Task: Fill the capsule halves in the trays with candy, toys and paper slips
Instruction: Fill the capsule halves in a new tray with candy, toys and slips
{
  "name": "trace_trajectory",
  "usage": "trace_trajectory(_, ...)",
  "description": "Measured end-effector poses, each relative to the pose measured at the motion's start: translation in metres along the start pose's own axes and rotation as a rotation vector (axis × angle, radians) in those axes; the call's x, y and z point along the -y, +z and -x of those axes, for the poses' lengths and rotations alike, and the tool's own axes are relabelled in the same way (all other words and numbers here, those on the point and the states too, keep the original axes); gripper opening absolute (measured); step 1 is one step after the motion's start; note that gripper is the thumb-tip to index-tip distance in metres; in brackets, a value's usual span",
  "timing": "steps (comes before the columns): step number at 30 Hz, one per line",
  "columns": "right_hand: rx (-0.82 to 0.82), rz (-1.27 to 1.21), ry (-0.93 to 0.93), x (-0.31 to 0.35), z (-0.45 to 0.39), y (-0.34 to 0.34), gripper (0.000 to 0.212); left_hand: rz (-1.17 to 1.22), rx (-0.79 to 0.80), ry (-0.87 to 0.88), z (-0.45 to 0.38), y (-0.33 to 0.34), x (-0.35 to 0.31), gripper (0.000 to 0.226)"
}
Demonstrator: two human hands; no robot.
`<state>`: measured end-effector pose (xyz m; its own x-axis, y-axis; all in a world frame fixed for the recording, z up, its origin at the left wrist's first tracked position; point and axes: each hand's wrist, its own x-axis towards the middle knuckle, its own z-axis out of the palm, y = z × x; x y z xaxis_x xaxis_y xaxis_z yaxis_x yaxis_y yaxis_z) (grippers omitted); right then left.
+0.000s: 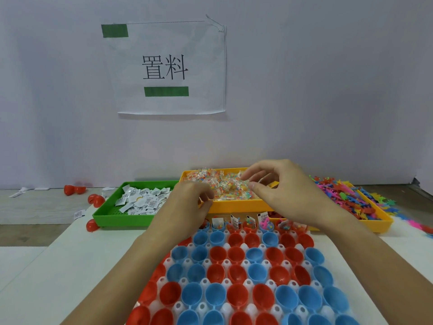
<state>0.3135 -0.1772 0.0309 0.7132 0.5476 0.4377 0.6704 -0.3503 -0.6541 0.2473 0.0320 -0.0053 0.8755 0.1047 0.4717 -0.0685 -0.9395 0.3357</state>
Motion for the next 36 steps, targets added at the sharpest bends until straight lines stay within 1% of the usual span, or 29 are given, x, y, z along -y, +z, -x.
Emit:
trace_trajectory(2, -0.006, 0.004, -0.001, -0.001, -0.001, -0.001, 0.013, -0.019, 0.002, 0.015, -0.011, -0.001, -0.004, 0.010)
trace_trajectory(4, -0.011, 0.005, -0.001, -0.002, -0.002, -0.002, 0.012, -0.050, 0.044, 0.024, -0.027, 0.000, -0.007, 0.012)
trace_trajectory(6, -0.016, -0.003, -0.005, -0.003, -0.002, -0.003, 0.012, -0.096, 0.127, 0.026, -0.044, 0.001, -0.011, 0.014)
trace_trajectory(10, -0.018, -0.006, -0.011, -0.005, -0.002, -0.002, 0.012, -0.242, 0.362, 0.072, -0.063, 0.010, -0.016, 0.023)
trace_trajectory(13, -0.012, -0.001, -0.008, -0.007, -0.003, 0.000, 0.013, -0.277, 0.429, 0.072, -0.071, 0.014, -0.018, 0.020)
trace_trajectory(15, -0.003, 0.003, -0.008, -0.008, -0.003, 0.002, 0.013, -0.247, 0.406, 0.046, -0.073, 0.012, -0.020, 0.014)
trace_trajectory(18, 0.001, 0.018, 0.001, -0.010, -0.003, 0.002, 0.013, -0.173, 0.322, 0.017, -0.070, 0.006, -0.020, 0.013)
trace_trajectory(22, -0.003, 0.033, 0.019, -0.013, -0.004, 0.002, 0.013, -0.005, 0.088, -0.002, -0.060, 0.000, -0.016, 0.011)
trace_trajectory(24, 0.003, 0.043, 0.025, -0.013, -0.003, 0.003, 0.013, 0.030, -0.012, -0.028, -0.057, 0.001, -0.016, 0.010)
trace_trajectory(26, 0.012, 0.050, 0.032, -0.013, -0.003, 0.005, 0.013, 0.034, -0.024, -0.054, -0.056, 0.004, -0.016, 0.009)
trace_trajectory(29, 0.021, 0.051, 0.032, -0.014, -0.003, 0.007, 0.014, 0.033, 0.029, -0.101, -0.058, 0.011, -0.016, 0.004)
trace_trajectory(31, 0.024, 0.046, 0.036, -0.015, -0.003, 0.006, 0.014, 0.044, 0.038, -0.122, -0.059, 0.017, -0.015, 0.002)
trace_trajectory(36, 0.025, 0.054, 0.047, -0.018, -0.003, 0.003, 0.014, 0.149, -0.020, -0.187, -0.055, 0.022, -0.008, 0.010)
